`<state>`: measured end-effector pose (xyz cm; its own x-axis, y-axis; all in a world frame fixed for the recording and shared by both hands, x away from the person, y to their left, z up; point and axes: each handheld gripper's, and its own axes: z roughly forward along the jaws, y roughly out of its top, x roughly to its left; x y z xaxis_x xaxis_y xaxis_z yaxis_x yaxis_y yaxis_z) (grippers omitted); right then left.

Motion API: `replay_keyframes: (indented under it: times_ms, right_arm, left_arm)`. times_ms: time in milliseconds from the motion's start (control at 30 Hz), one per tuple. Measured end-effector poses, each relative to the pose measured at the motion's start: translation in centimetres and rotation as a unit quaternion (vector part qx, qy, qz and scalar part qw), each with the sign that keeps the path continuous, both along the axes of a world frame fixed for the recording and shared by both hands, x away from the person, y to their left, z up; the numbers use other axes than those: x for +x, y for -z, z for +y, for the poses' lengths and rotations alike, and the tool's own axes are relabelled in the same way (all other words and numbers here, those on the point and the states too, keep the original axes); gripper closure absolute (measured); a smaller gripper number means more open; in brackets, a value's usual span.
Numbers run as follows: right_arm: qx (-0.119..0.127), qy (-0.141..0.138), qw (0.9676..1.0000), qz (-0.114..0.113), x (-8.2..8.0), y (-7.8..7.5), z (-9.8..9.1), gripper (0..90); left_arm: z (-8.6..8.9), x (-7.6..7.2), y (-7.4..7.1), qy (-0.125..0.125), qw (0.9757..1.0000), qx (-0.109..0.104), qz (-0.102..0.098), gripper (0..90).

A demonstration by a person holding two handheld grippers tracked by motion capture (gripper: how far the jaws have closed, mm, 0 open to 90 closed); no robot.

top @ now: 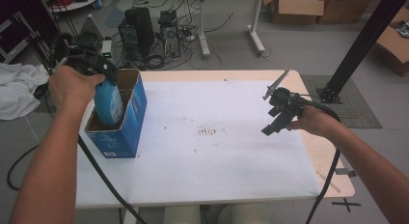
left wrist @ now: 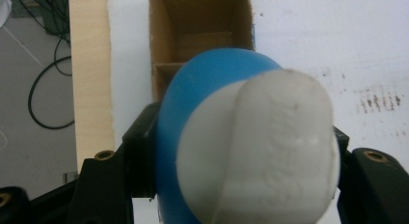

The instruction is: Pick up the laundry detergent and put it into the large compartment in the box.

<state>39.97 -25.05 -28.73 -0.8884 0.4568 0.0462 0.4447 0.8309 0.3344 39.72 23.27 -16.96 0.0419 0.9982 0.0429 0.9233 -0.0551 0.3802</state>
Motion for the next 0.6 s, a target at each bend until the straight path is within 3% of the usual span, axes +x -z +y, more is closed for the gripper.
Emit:
replay_keyframes:
  times_ms: [600]
  right_arm:
    - [-0.003,0.009,1.0,0.002,0.0,0.5,-0.7,17.7]
  left_arm:
    - [0.8,0.7,6.6,0.002,0.9999,-0.008,0.01,38.0]
